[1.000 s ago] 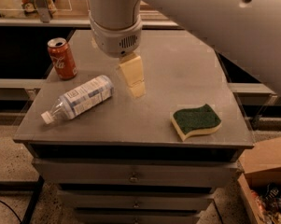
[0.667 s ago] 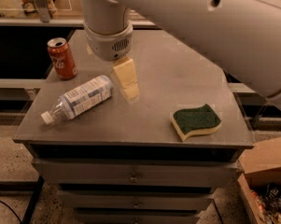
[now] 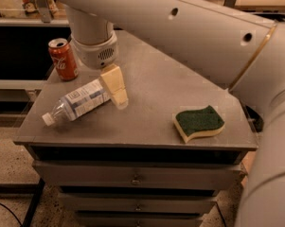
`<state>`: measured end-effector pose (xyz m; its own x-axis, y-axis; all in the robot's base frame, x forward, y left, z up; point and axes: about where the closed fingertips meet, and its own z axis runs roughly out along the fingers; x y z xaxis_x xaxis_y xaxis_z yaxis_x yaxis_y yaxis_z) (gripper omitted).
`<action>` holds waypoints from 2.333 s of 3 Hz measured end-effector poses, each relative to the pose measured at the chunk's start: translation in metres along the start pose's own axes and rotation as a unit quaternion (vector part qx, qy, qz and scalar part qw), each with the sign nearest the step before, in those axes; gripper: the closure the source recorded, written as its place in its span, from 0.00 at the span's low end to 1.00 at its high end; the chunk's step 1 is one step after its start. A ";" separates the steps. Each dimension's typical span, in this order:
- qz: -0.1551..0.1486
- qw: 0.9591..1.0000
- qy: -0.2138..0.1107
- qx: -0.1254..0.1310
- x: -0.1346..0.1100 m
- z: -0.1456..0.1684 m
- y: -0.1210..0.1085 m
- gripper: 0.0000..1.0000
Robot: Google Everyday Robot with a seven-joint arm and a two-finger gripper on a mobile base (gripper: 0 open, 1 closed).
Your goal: Place blue plastic bottle upright
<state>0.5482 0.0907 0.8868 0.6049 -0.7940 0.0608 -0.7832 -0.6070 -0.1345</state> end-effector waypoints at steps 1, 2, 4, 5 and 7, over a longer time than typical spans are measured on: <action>-0.009 1.000 -0.007 -0.016 -0.019 0.016 -0.015 0.00; -0.016 0.999 -0.020 -0.031 -0.039 0.033 -0.024 0.00; -0.015 0.998 -0.038 -0.050 -0.072 0.051 -0.029 0.00; -0.011 0.998 -0.038 -0.055 -0.078 0.054 -0.027 0.18; 0.001 0.997 -0.033 -0.063 -0.078 0.061 -0.027 0.64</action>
Offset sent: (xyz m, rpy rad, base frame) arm -0.0123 0.0620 -0.0487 -0.0520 0.1502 0.0431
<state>0.5306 0.1712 0.8257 0.6084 -0.7936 -0.0048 -0.7936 -0.6084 -0.0084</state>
